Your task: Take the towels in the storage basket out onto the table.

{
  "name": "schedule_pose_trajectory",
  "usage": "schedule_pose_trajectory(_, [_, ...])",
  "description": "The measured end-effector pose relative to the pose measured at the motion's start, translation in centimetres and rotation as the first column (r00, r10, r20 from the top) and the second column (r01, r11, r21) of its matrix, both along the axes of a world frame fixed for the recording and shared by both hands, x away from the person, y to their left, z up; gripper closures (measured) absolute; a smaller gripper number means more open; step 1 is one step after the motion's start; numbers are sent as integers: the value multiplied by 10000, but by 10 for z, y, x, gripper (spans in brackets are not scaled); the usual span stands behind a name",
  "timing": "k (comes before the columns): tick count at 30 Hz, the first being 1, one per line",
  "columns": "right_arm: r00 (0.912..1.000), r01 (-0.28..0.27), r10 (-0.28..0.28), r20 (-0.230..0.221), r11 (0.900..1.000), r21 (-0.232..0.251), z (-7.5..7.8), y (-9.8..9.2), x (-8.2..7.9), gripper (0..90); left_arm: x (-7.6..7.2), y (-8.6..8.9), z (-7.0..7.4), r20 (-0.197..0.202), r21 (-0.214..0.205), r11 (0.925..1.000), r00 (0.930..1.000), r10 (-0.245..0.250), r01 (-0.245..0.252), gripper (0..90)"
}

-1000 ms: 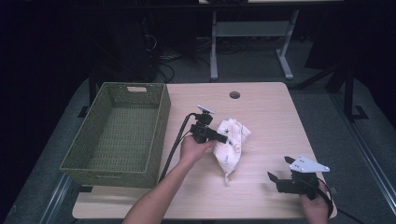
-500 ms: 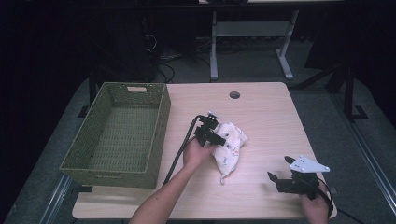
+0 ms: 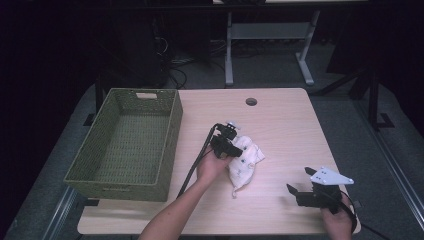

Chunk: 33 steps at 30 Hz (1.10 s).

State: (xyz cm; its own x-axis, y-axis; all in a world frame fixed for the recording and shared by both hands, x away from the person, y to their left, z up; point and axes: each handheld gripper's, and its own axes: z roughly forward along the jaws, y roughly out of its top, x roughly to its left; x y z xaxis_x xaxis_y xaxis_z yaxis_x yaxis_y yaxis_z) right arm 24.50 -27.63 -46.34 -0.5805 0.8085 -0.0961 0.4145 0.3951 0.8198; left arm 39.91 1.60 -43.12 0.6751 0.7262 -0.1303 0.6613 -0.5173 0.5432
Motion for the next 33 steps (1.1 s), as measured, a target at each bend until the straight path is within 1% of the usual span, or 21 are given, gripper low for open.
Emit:
schedule_pose_trajectory(1, [10000,-11,11,4,10000,-9,0,0,0,137,-2,-2,1,127,26,10000,9999,4,-4,514])
schedule_pose_trajectory(2, [10000,-13,13,-3,10000,10,0,0,0,137,-3,-2,2,186,71,9999,9998,-103,102,501])
schedule_pose_trajectory(3, [10000,-13,13,-3,10000,10,0,0,0,137,-3,-2,2,186,71,9999,9998,-103,102,492])
schedule_pose_trajectory(4, [10000,-35,35,14,10000,-15,1,0,-2,137,-5,-4,3,438,97,9999,9990,-112,108,479])
schedule_pose_trajectory(7, [10000,-38,38,52,10000,21,1,0,-2,137,-6,-5,5,472,98,9997,9986,-240,235,459])
schedule_pose_trajectory(8, [10000,-69,69,0,10000,-1,1,0,-2,137,-7,-5,6,550,80,9996,9981,-273,269,451])
schedule_pose_trajectory(11, [10000,-85,85,3,10000,-52,0,0,-1,137,-7,-5,7,532,90,9995,9981,-309,304,410])
schedule_pose_trajectory(12, [9999,-101,101,-8,9999,-96,-1,0,0,137,-9,-5,8,641,60,9995,9974,-320,317,401])
schedule_pose_trajectory(17, [10000,-46,45,-60,10000,-79,-2,0,0,137,-14,-6,11,826,35,9989,9955,-459,457,374])
schedule_pose_trajectory(18, [10000,-27,27,-53,10000,-82,-2,-1,0,137,-16,-5,12,957,102,9984,9938,-568,561,373])
schedule_pose_trajectory(21, [10000,2,-3,-45,10000,-70,-2,-1,1,137,-18,-3,14,951,-12,9979,9934,-636,640,367])
schedule_pose_trajectory(23, [9999,17,-18,-108,10000,-93,-3,-1,1,137,-23,-2,14,1068,29,9975,9918,-705,706,356])
schedule_pose_trajectory(26, [9999,12,-14,-148,9999,-102,-3,0,2,137,-27,-1,12,1073,53,9971,9913,-760,758,337])
schedule_pose_trajectory(27, [9999,12,-14,-150,9999,-103,-3,0,1,137,-28,0,11,1028,-51,9971,9919,-747,756,335])
schedule_pose_trajectory(29, [9999,28,-29,-111,9999,-102,-3,0,1,137,-33,5,8,858,-417,9968,9942,-651,688,340])
schedule_pose_trajectory(30, [10000,29,-29,-88,10000,-94,-3,-1,1,137,-35,6,6,809,-535,9965,9950,-592,636,343])
schedule_pose_trajectory(32, [9999,76,-77,-125,9999,-72,-3,0,1,137,-39,9,4,951,-216,9966,9925,-772,796,342])
schedule_pose_trajectory(33, [9999,94,-95,-136,9999,-81,-3,0,1,137,-39,9,4,951,-216,9966,9925,-772,796,341])
